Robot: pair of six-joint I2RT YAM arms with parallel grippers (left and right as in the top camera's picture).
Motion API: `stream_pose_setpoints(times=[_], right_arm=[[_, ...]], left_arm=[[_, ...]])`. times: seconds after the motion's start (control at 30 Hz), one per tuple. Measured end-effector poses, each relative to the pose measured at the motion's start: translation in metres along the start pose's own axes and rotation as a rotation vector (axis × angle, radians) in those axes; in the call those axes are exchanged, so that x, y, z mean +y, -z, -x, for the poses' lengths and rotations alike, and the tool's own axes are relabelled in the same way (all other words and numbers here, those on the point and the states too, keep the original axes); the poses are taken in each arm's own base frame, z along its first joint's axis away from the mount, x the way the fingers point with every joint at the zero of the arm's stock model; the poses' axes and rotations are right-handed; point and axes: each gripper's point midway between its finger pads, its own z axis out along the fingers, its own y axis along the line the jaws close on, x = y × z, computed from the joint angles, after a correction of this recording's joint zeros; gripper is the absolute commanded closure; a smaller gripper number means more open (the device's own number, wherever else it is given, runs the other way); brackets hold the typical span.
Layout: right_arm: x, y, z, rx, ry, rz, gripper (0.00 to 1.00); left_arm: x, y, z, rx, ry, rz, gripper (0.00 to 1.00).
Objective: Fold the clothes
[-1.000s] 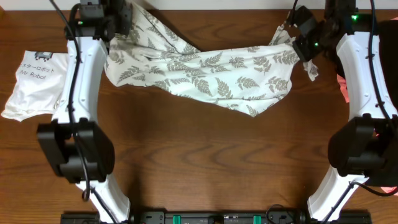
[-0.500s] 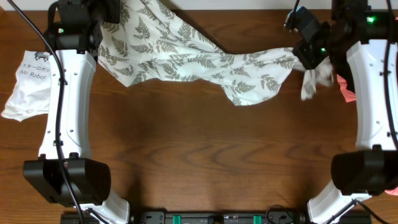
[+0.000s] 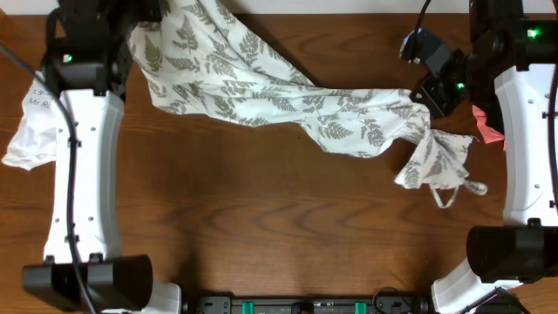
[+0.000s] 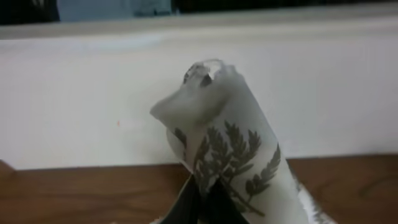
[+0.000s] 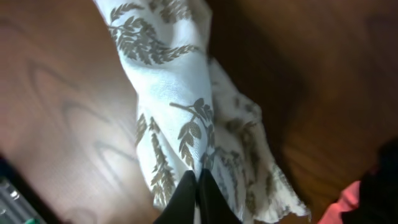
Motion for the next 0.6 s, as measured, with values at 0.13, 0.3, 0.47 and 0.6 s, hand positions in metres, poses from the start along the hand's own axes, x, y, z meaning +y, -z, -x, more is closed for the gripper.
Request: stream_pose_setpoints(times=[0.13,0.3,0.47,0.6], right_arm=[[0.017,-0.003,0.000,0.022,0.036,0.044,0.35],[0.039,-0.008,0.008,0.036,0.127,0.084,0.25],[0.033,-0.011,0.025,-0.019,0.176,0.041,0.20],[0.016,-0.009,0.042,-0.089,0.190,-0.024,0.20]], left_arm=[[-0.009,0.004,0.006,-0.021,0.024,-0.052,0.94],[-0.015,0.004,0.013,-0.047,0.057,-0.090,0.94],[-0.018,0.004,0.014,-0.052,0.073,-0.105,0.94],[-0.021,0.005,0.014,-0.047,0.082,-0.112,0.94]])
